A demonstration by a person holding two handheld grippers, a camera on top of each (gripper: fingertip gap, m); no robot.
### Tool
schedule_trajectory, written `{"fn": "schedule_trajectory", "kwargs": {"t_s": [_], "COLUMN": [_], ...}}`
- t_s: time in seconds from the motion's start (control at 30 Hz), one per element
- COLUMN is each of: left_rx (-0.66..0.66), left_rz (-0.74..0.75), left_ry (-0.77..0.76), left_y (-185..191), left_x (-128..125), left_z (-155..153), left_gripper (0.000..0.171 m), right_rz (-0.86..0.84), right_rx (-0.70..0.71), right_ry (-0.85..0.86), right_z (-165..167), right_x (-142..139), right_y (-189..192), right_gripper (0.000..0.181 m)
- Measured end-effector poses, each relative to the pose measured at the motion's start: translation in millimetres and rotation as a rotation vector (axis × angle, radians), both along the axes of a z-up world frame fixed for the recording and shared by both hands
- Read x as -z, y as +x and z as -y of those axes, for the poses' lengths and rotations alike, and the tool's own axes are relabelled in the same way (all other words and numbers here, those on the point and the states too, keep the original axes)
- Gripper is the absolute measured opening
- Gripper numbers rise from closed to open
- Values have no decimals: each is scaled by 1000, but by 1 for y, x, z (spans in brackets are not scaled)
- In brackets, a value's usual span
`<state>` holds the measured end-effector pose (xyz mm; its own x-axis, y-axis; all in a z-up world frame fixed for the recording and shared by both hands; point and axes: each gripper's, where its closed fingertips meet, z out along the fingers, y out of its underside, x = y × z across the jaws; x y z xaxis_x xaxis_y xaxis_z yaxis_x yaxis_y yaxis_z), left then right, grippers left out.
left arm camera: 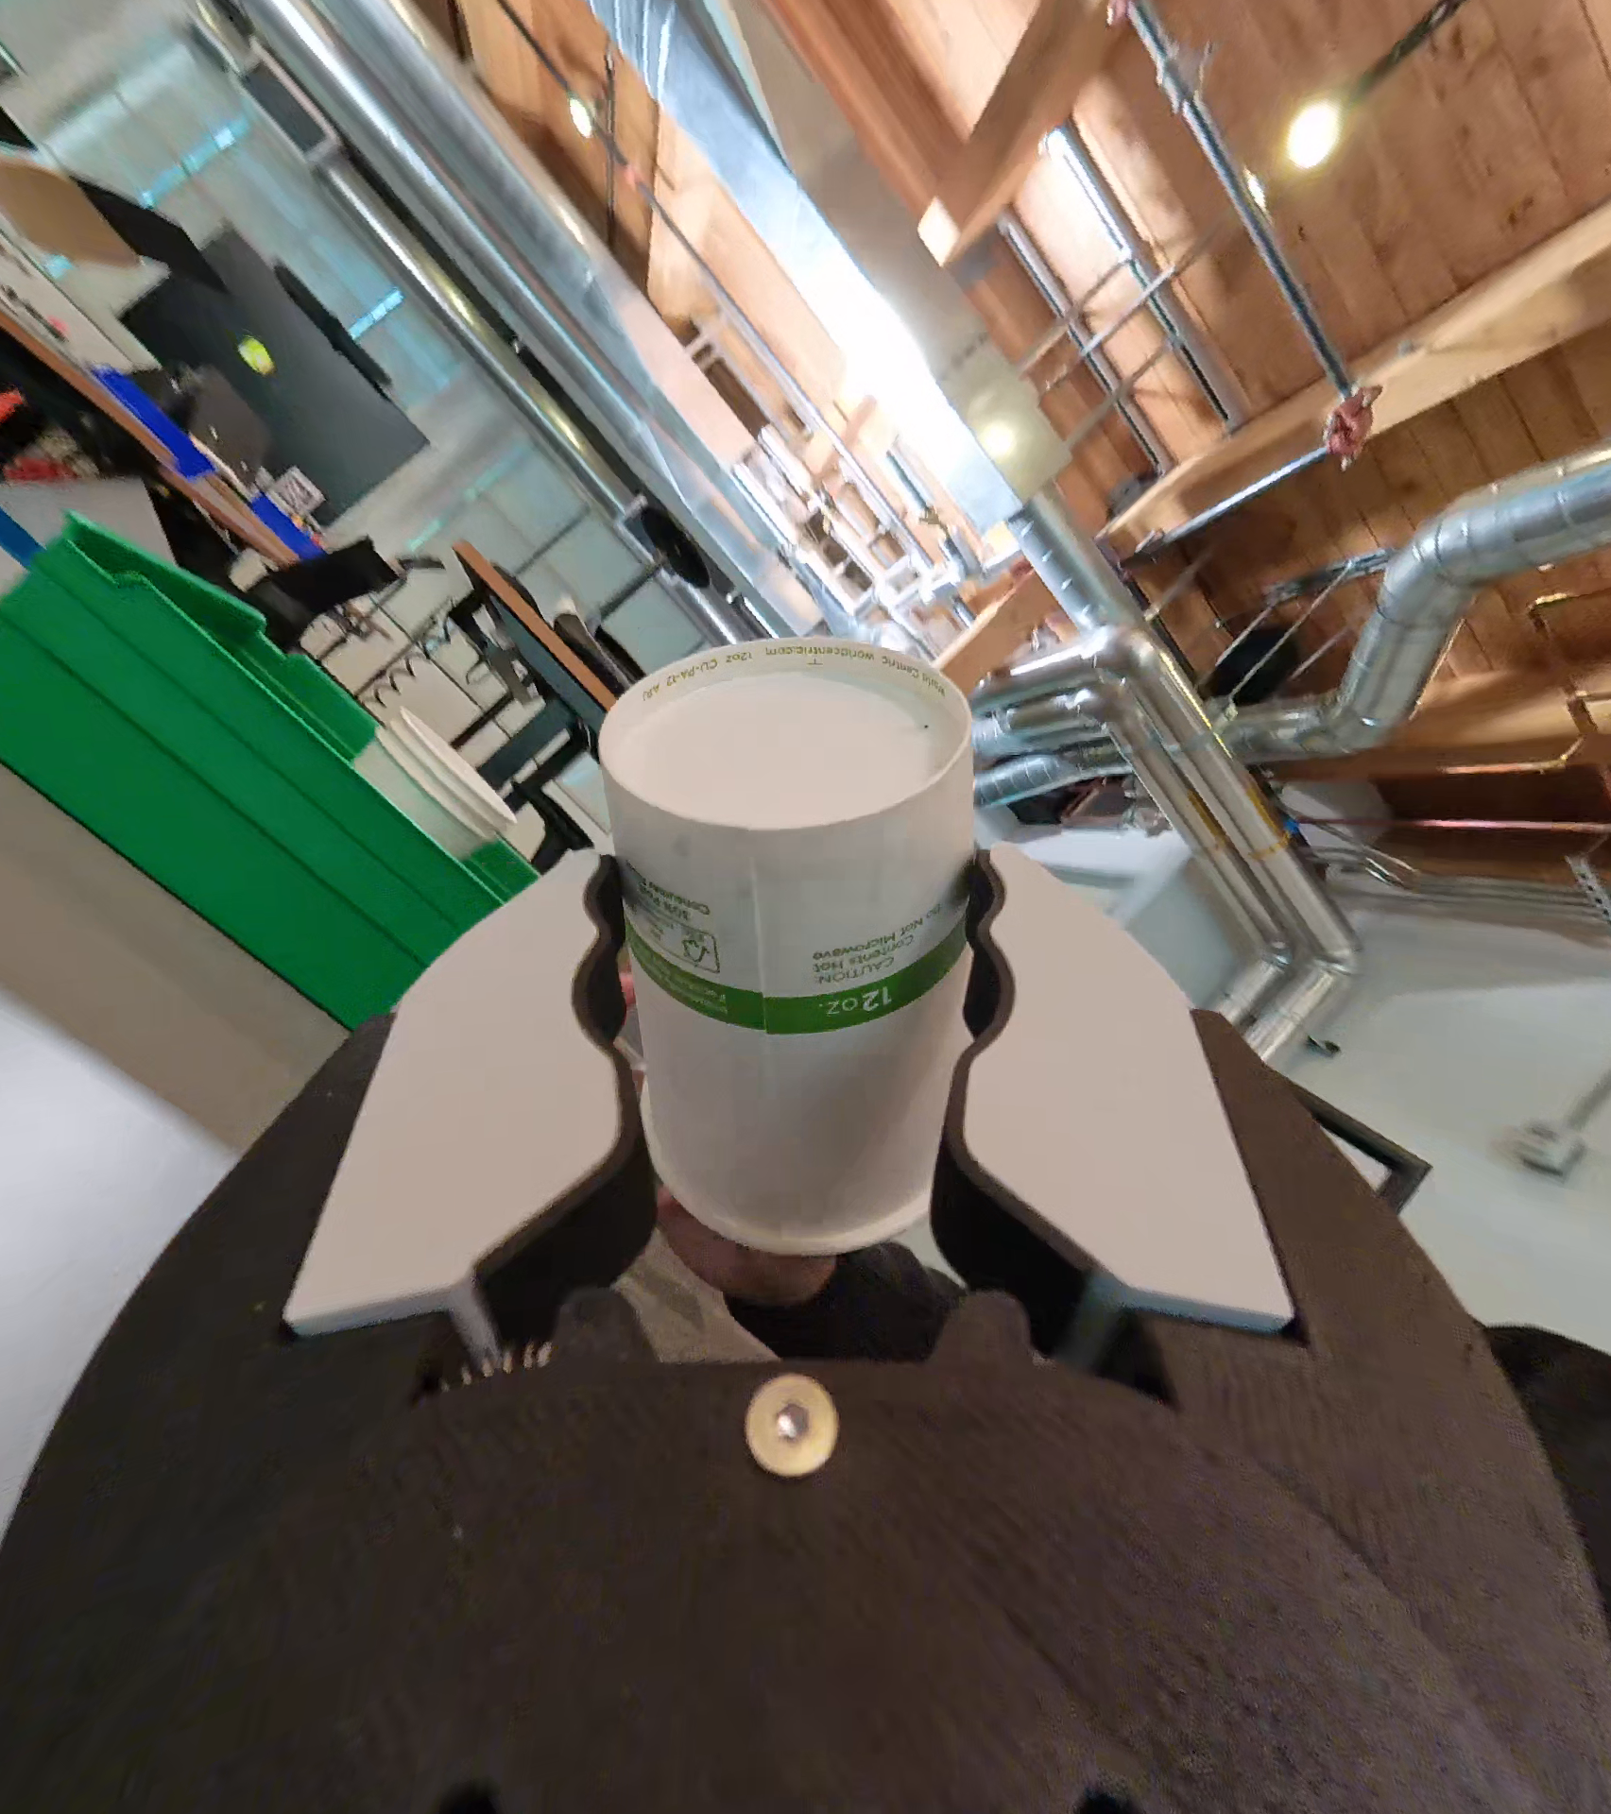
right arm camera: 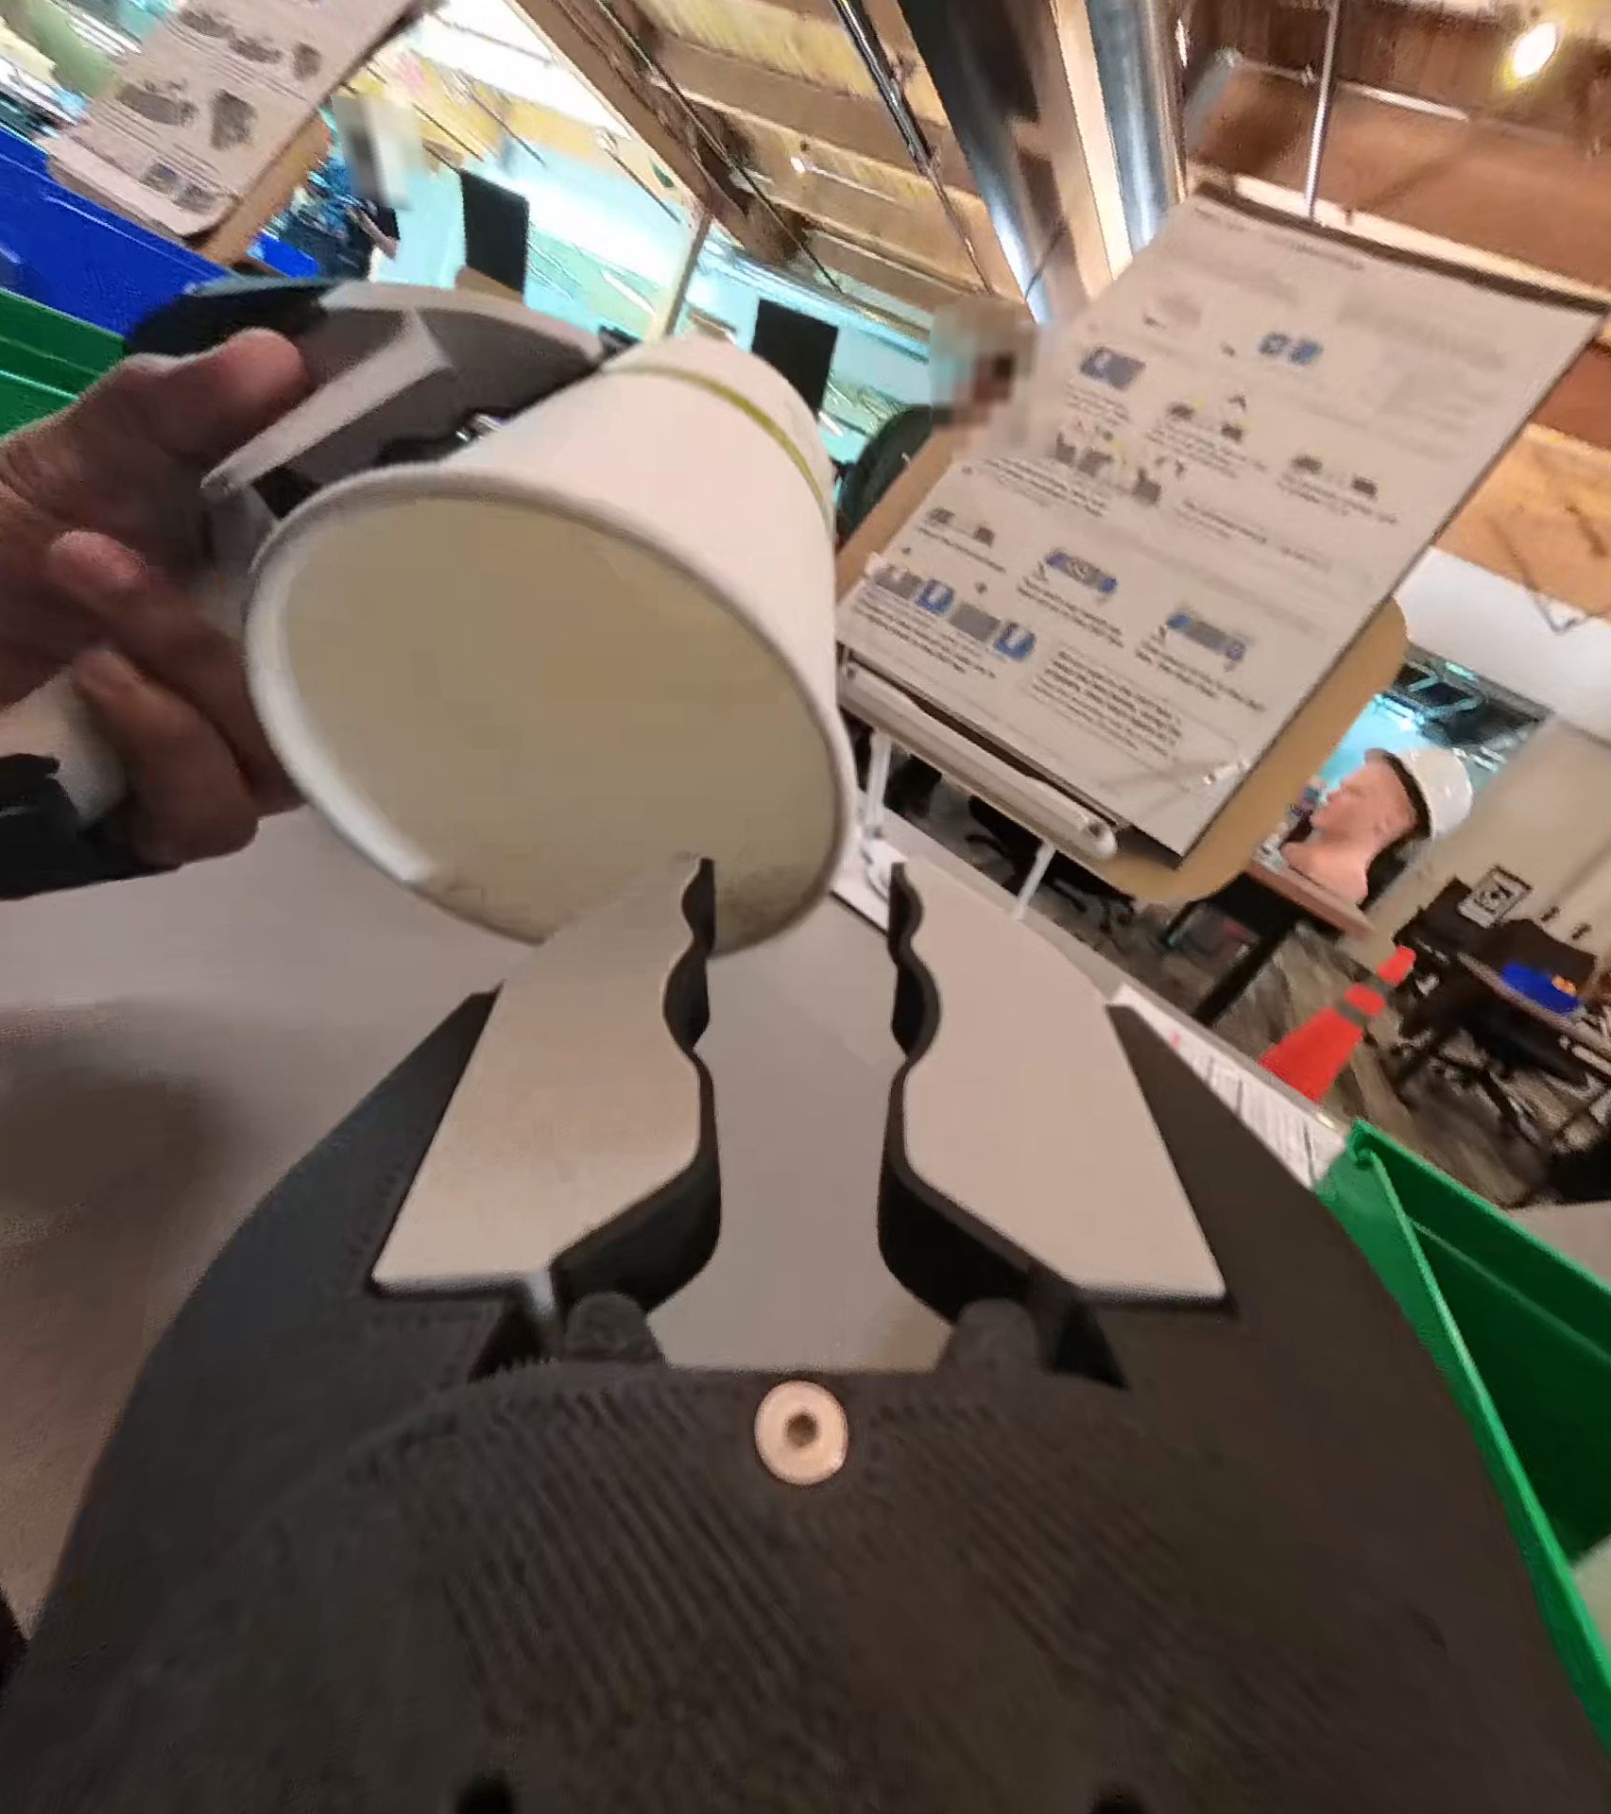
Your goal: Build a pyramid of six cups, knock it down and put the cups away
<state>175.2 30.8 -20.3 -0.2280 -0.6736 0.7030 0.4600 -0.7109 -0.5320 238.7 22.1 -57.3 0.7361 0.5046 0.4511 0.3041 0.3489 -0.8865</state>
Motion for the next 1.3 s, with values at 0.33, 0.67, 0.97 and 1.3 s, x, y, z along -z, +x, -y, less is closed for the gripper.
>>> {"fn": "schedule_trajectory", "kwargs": {"t_s": [0.33,0.67,0.97,1.3], "left_rx": [-368,-640,-691,-584], "left_rz": [-216,-1210,-1462,-1044], "left_ry": [205,1103,1460,847], "left_y": [-57,-37,-24,-22], "left_x": [11,90,114,82], "left_z": [-12,-6,-3,-5], "left_gripper": [67,85,73,72], "right_rz": [-231,-237,-129,-504], "right_rx": [-66,-178,-392,-532], "right_ry": [-156,-835,-877,-574], "right_z": [-25,-43,-9,-14], "right_x": [-21,54,64,-4], "right_y": [8,-3,-38,-20], "right_gripper": [0,1,7,81]}}
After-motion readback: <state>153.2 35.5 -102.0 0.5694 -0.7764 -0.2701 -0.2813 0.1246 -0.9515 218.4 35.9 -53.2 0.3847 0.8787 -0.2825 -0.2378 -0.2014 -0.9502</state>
